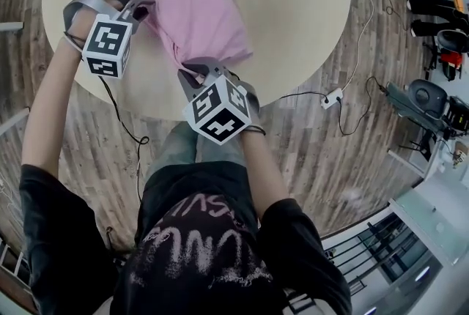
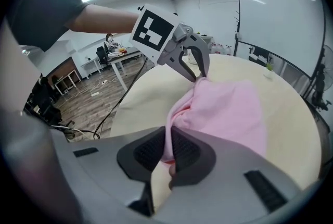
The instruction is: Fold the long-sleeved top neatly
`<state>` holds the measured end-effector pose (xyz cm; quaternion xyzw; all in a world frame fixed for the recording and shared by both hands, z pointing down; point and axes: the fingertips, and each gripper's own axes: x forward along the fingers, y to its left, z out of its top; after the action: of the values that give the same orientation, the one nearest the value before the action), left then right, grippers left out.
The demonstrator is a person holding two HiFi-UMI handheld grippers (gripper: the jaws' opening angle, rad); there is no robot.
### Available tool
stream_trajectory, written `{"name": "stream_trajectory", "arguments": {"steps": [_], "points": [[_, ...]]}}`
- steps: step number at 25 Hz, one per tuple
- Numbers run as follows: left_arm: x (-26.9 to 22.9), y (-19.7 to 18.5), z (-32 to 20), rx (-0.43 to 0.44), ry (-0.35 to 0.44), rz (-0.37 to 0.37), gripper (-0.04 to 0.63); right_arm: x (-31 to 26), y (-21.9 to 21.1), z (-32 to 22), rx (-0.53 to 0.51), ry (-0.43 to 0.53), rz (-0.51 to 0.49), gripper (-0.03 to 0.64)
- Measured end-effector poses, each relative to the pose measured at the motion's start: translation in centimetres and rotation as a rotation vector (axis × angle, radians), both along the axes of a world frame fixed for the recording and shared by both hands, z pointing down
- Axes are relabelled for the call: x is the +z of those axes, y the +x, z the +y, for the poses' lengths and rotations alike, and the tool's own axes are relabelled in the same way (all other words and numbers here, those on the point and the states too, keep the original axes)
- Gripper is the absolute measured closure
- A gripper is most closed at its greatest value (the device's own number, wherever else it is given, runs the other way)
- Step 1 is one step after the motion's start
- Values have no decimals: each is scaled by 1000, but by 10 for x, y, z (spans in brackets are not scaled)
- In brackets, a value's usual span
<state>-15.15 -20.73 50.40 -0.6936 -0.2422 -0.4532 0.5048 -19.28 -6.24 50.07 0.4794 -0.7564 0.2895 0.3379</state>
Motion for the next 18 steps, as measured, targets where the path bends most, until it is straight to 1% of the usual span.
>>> {"name": "stream_trajectory", "arguments": {"steps": [2,4,7,9,12,15,18], "points": [[5,-5,-5,-35,-12,-10,496,5,-1,-1,-2,4,3,582],[9,-12,-10,-81,-33,-18,485,8,-6,0,-3,5,-17,573],[9,-26,-15,-137,-51,-18,477,9,-17,6,-16,-6,-75,515],[7,-34,-16,-173,-65,-6,476,9,-21,9,-18,-3,-85,500],[0,-42,-15,-248,-104,33,476,3,-23,11,-22,11,-85,491],[-13,-48,-9,-333,-142,86,476,-8,-24,17,-17,28,-116,492],[-27,-52,0,-412,-186,141,488,-19,-23,26,-25,46,-136,514]]}}
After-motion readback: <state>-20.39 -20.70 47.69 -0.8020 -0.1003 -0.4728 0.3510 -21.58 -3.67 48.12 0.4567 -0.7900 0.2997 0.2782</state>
